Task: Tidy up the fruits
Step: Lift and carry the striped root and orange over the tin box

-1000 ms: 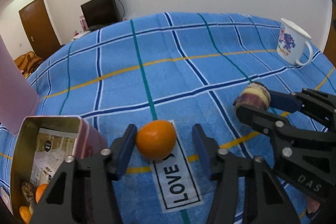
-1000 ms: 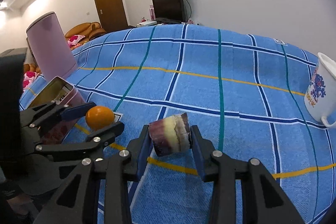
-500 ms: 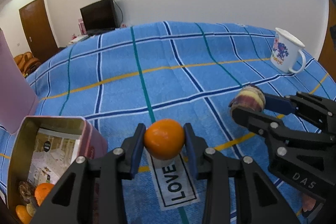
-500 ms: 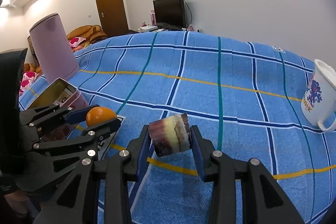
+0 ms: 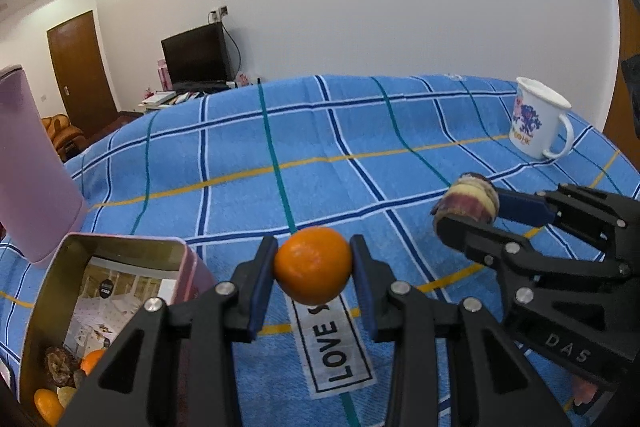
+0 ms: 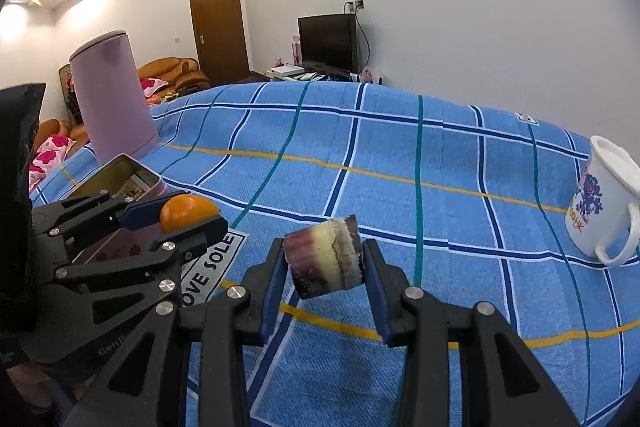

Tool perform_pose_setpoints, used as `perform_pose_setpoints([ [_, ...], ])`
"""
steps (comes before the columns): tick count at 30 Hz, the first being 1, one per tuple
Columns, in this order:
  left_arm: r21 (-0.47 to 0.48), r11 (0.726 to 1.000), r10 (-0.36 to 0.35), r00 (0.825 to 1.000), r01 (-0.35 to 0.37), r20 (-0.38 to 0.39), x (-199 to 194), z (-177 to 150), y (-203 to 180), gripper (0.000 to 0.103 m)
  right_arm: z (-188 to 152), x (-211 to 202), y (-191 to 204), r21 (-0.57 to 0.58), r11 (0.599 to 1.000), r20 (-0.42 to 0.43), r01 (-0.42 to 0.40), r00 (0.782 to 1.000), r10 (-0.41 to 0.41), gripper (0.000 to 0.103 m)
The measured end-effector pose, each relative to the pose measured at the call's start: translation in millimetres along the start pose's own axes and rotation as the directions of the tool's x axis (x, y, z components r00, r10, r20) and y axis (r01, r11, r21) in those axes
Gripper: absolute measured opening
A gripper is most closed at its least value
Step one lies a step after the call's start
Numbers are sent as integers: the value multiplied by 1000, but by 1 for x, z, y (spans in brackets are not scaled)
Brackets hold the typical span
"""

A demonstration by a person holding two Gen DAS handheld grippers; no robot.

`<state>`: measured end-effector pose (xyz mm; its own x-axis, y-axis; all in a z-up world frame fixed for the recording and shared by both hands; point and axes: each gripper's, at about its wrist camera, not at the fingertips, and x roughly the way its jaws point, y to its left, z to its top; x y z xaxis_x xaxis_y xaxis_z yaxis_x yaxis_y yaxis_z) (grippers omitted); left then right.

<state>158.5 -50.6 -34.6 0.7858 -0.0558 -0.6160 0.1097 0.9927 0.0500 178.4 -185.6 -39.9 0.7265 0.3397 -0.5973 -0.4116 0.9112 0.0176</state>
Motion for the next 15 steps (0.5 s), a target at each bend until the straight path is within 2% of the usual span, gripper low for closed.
perform_pose_setpoints([
  [15, -2, 1000, 21, 997, -21, 75, -14, -3, 1, 38, -1, -12, 4, -21, 1000, 64, 9, 998, -8, 39],
])
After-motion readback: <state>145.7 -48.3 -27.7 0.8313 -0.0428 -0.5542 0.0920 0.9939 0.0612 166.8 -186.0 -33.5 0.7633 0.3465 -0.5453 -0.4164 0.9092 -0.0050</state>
